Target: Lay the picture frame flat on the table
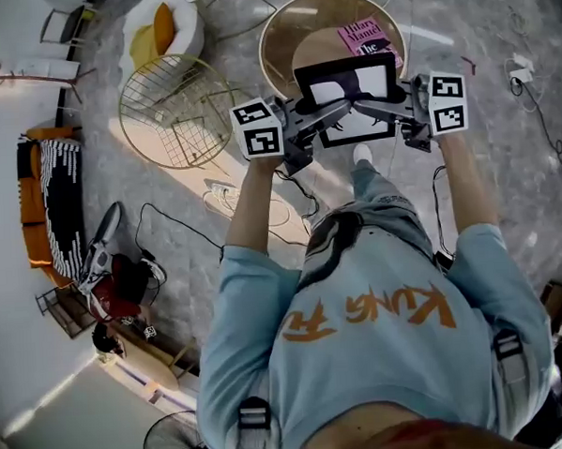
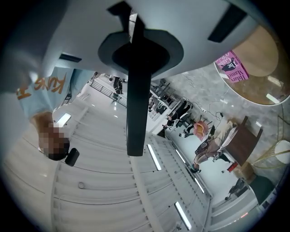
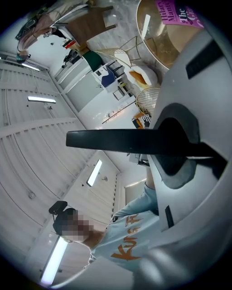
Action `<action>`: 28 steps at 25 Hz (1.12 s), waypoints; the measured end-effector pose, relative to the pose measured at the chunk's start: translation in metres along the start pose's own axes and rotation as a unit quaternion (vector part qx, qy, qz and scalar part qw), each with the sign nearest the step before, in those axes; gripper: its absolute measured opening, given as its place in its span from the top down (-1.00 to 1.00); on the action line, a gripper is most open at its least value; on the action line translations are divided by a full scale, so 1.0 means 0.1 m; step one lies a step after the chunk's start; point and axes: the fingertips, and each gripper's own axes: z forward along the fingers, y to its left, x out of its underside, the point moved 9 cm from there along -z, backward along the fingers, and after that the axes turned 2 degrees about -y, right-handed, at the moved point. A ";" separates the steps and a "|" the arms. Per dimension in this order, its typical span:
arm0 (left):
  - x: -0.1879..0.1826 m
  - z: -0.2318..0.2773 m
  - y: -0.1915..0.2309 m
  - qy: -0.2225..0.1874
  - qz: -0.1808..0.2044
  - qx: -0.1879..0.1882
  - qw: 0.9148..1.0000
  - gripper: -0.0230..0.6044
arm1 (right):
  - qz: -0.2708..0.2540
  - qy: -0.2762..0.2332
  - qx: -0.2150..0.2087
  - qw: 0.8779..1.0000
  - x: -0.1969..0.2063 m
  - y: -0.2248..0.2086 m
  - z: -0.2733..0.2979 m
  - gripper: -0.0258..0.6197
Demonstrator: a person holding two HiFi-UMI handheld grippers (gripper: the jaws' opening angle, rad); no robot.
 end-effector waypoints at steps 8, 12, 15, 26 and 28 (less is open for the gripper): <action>-0.16 0.10 -0.14 0.043 0.017 -0.018 0.999 0.84 | -0.002 -0.031 -0.012 0.999 -0.03 0.06 -0.07 0.89; -0.24 0.06 -0.23 0.037 0.033 -0.042 0.998 0.84 | -0.007 -0.032 -0.029 0.999 -0.13 0.07 -0.01 0.89; -0.22 0.03 -0.33 0.014 0.031 -0.060 0.998 0.84 | -0.010 -0.010 -0.044 0.999 -0.20 0.12 0.02 0.89; 0.03 -0.06 -0.13 -0.023 0.008 -0.058 0.998 0.84 | 0.006 0.028 -0.015 0.999 -0.07 -0.01 0.07 0.89; 0.04 -0.05 -0.04 -0.026 0.002 -0.047 0.999 0.84 | 0.008 0.027 0.002 1.000 -0.05 -0.04 0.05 0.89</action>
